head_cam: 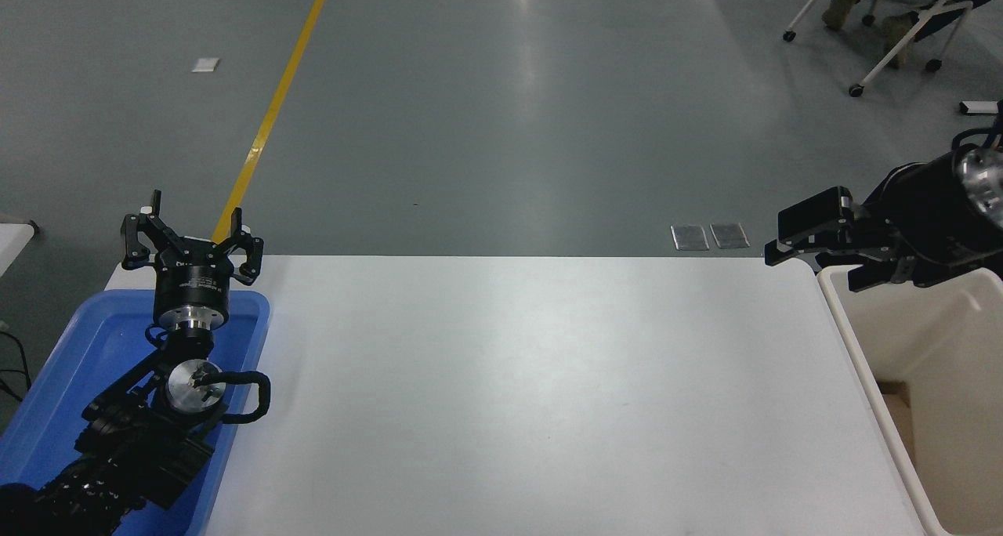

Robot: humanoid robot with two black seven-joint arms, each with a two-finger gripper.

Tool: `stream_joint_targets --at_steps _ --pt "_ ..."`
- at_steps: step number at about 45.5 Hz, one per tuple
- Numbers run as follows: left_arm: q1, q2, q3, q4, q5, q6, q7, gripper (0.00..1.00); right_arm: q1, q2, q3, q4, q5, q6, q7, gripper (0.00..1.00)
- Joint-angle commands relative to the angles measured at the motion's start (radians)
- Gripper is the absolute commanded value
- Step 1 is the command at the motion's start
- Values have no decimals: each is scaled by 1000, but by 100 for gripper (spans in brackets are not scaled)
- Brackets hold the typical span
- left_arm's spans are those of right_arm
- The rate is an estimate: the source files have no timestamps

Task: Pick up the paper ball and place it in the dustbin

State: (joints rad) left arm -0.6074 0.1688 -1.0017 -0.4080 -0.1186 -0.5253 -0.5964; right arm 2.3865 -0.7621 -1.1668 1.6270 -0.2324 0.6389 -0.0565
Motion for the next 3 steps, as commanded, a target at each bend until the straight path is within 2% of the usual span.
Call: stream_joint_targets --at_steps 1,3 --pt "0 0 0 0 0 1 1 99 51 -9 -16 17 7 33 0 100" --pt "0 2 0 0 0 1 0 99 54 -8 -17 17 7 33 0 100"
